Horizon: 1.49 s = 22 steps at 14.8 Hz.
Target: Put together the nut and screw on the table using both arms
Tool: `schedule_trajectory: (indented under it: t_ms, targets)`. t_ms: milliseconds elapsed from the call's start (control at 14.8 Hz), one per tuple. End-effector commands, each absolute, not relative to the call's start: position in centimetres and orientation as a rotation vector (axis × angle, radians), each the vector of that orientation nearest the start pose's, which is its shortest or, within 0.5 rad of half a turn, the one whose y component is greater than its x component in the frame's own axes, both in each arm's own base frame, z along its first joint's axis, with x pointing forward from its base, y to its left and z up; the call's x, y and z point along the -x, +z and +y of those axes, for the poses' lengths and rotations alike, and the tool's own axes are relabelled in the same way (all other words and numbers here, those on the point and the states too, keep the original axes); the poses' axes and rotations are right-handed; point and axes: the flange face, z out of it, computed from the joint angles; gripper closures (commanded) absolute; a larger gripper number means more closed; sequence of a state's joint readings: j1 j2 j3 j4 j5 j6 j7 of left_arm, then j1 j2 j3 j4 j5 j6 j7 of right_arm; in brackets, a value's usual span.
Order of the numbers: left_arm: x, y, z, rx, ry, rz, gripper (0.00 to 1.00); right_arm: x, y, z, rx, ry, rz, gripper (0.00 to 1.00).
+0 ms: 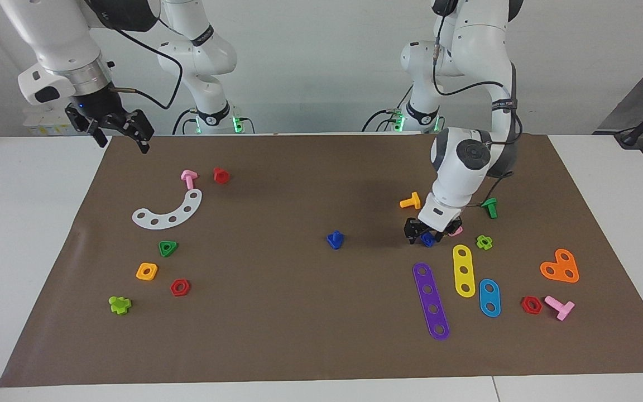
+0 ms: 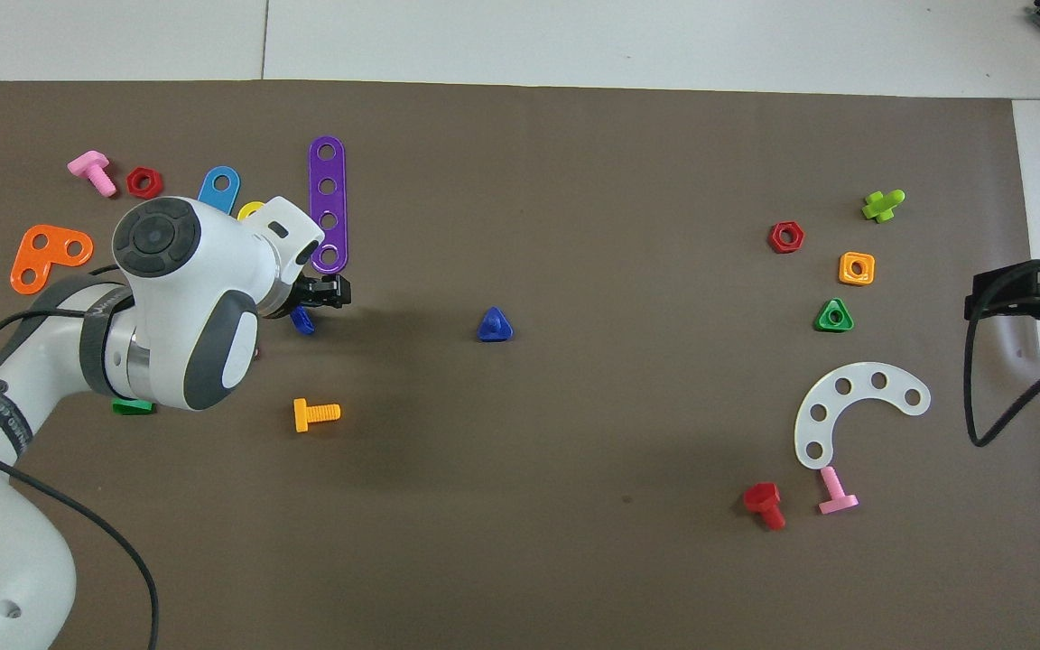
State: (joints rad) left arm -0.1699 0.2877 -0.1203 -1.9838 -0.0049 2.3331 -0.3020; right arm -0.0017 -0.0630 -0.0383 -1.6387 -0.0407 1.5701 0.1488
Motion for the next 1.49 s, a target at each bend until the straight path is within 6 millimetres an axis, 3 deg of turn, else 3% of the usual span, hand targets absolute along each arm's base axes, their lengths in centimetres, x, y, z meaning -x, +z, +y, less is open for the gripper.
schedule_trajectory:
  t_ms: [0,135,339,474,677,880,1422]
  targets:
    - [-58.2,32.4,-18.0,3.190,-0.133,-0.087,0.20,-53.3,62.7,-2.5,3.148,-0.005,0.319,0.00]
    - [-58.0,32.1,-19.2,3.197,-0.153,-0.115,0.20,-53.2,62.7,-2.5,3.148,-0.004,0.317,0.00]
    - [-58.4,32.4,-19.3,3.204,-0.164,-0.132,0.20,-53.2,62.7,-2.5,3.148,-0.004,0.315,0.00]
    - [-58.8,32.7,-18.6,3.199,-0.157,-0.143,0.21,-53.2,62.7,-2.5,3.148,-0.004,0.312,0.00]
    - [-58.0,31.4,-16.9,3.180,-0.103,-0.160,0.24,-53.2,62.7,-2.5,3.149,-0.004,0.307,0.00]
    - [-57.3,30.2,-16.8,3.173,-0.066,-0.212,0.27,-53.2,62.7,-2.4,3.149,-0.002,0.307,0.00]
    - [-57.3,30.2,-17.5,3.164,-0.075,-0.378,0.33,-53.2,62.7,-2.4,3.149,-0.002,0.310,0.00]
